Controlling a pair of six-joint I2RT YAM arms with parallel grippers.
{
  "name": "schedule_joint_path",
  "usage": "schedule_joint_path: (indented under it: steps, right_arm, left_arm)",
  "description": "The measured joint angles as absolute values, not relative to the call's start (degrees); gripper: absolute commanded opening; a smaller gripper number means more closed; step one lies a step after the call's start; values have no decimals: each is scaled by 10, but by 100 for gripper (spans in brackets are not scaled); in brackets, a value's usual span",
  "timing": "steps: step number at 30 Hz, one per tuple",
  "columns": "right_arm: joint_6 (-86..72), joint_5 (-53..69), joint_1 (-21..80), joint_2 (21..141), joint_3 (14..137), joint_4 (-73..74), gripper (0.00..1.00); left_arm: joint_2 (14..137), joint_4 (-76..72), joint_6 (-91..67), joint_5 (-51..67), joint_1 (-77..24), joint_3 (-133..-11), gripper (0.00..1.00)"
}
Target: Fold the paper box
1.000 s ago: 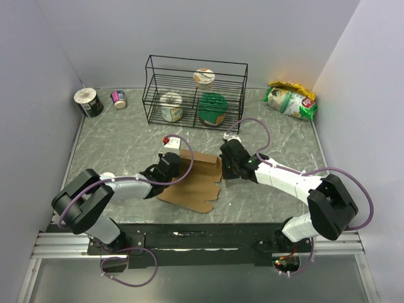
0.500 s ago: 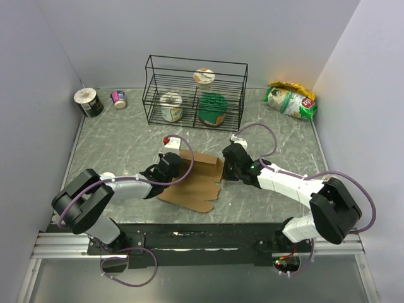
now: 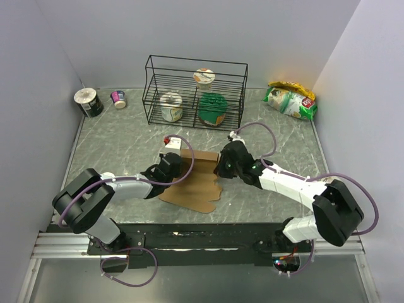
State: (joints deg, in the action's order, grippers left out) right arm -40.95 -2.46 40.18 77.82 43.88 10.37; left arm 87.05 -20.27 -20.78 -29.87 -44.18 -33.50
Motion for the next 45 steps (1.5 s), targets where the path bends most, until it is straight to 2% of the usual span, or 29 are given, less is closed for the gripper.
schedule_joint_path:
  steps: [11,24,27,28,30,31,33,34,37,40,41,45]
  right_arm:
    - [-426,-12,412,762,438,77,4]
    - [-371,-93,426,802,443,116,8]
    - [-360,-109,429,804,444,121,8]
    - [-358,-113,429,806,444,121,8]
    - [-352,-120,429,813,444,121,9]
    - [-350,-123,429,818,444,121,9]
    - [-346,-127,430,829,452,121,9]
    - [-343,-130,432,832,456,122,10]
    - [-335,-136,432,835,460,123,13]
    - [-329,-139,431,835,460,123,13]
    - [-326,-139,431,835,460,124,13]
    - [-318,-138,428,835,460,123,13]
  left_arm:
    - [875,-207,-232,-283,-451,-338,1]
    - [875,-207,-230,-279,-459,-338,4]
    - [874,-207,-230,-275,-462,-338,24]
    - [872,-205,-229,-270,-462,-338,37]
    - [869,-194,-227,-255,-464,-338,51]
    - [867,-185,-230,-242,-465,-338,61]
    - [855,-164,-229,-216,-473,-336,71]
    - [845,-155,-231,-205,-476,-334,79]
    - [794,-128,-237,-176,-478,-327,93]
    - [747,-109,-244,-153,-476,-327,99]
    - [730,-100,-248,-143,-475,-327,96]
    - [669,-55,-260,-91,-457,-327,96]
